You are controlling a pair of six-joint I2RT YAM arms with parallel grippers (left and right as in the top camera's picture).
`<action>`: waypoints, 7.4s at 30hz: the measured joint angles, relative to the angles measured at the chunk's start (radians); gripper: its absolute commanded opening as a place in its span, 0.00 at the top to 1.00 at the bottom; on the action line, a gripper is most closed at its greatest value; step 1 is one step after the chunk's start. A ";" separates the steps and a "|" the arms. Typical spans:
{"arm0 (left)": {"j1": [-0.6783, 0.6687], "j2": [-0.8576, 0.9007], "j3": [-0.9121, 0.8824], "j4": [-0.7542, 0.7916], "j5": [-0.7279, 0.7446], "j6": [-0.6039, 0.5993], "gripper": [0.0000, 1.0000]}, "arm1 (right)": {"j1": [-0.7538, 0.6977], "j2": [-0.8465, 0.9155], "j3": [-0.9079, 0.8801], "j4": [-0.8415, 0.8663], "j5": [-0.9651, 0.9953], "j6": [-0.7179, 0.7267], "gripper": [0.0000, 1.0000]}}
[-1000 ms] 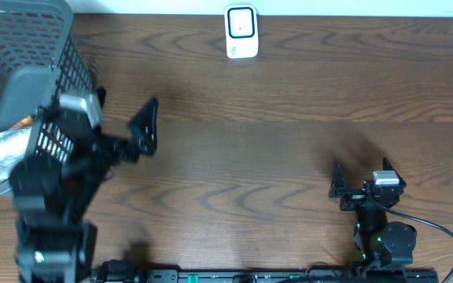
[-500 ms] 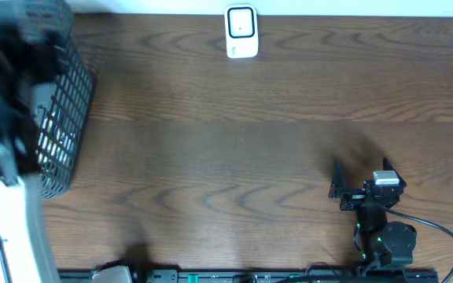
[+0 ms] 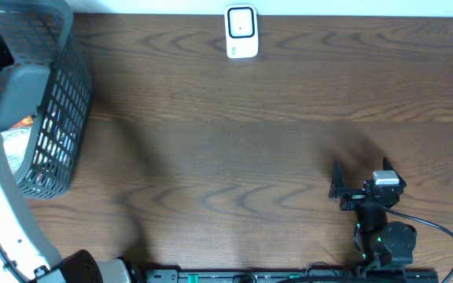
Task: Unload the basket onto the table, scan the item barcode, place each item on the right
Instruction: 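Move the left gripper into the grey basket toward the white snack bag, then grasp the white snack bag with the left gripper and lift it out, then carry the bag to the table centre and release it near the scanner, then reach the left gripper into the basket and grasp the orange package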
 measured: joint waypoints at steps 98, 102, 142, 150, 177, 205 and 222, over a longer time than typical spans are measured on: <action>0.054 -0.193 0.015 -0.060 0.269 -0.851 0.93 | 0.000 0.000 0.000 0.000 0.000 0.000 0.01; -0.100 -0.214 0.015 -0.085 0.343 -0.845 0.93 | 0.000 0.000 0.000 0.000 0.000 0.000 0.01; -0.990 0.533 -0.002 -0.021 0.158 -0.400 0.24 | 0.000 0.000 0.000 0.000 0.000 0.000 0.01; -0.781 0.229 -0.001 -0.022 0.157 -0.399 0.24 | 0.000 0.000 0.000 0.000 0.000 0.000 0.01; 0.081 0.027 -0.006 -0.182 0.111 -0.285 0.20 | 0.000 0.000 0.000 0.000 0.000 0.000 0.01; 0.123 0.522 -0.101 -0.149 -0.052 0.250 0.33 | 0.000 0.000 0.000 0.000 0.000 0.000 0.01; 0.139 0.562 -0.101 -0.071 -0.036 0.584 0.33 | 0.000 0.000 0.000 0.000 0.000 0.000 0.01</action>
